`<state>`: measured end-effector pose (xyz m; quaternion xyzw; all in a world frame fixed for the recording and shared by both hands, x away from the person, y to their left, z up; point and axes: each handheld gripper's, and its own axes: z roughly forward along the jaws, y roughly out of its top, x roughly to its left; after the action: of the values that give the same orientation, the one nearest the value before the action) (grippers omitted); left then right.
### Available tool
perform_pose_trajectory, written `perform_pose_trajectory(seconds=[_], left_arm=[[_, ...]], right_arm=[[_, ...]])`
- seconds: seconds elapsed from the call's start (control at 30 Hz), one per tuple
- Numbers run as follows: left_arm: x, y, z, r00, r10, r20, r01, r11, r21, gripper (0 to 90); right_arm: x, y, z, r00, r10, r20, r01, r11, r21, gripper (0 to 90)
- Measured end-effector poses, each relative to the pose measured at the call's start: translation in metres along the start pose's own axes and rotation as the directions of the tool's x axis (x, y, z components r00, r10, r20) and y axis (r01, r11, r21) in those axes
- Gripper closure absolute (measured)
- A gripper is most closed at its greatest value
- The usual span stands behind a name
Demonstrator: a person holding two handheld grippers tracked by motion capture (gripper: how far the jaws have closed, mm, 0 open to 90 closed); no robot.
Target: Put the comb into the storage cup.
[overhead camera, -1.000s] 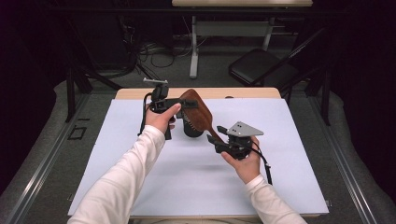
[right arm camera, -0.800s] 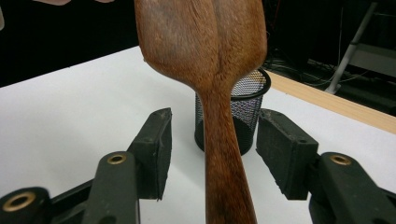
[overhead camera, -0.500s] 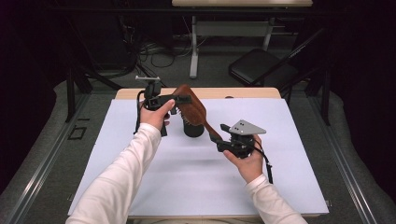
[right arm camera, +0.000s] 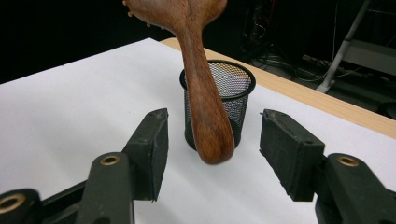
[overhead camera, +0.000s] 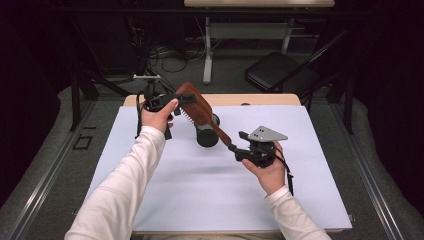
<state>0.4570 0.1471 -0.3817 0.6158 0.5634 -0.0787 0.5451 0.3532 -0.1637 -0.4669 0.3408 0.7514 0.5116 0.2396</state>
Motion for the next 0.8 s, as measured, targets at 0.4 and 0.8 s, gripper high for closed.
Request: perform_pose_trajectory(seconds=[0.4,0.8], left_arm=[[-0.001,0.010,-0.011,0.9997,0.005,-0.022,-0.006,0.9996,-0.026,51.9],[-0.001,0.021,-0.021,0.9993,0.001,-0.037,-0.004,0.9982,-0.060,51.8]], right_arm=[[-0.003,0.003,-0.005,0.9996,0.028,0.006,-0.028,0.9996,0.001,32.5],[-0.004,0.004,-0.007,0.9999,0.014,-0.002,-0.014,0.9987,0.049,28.0]])
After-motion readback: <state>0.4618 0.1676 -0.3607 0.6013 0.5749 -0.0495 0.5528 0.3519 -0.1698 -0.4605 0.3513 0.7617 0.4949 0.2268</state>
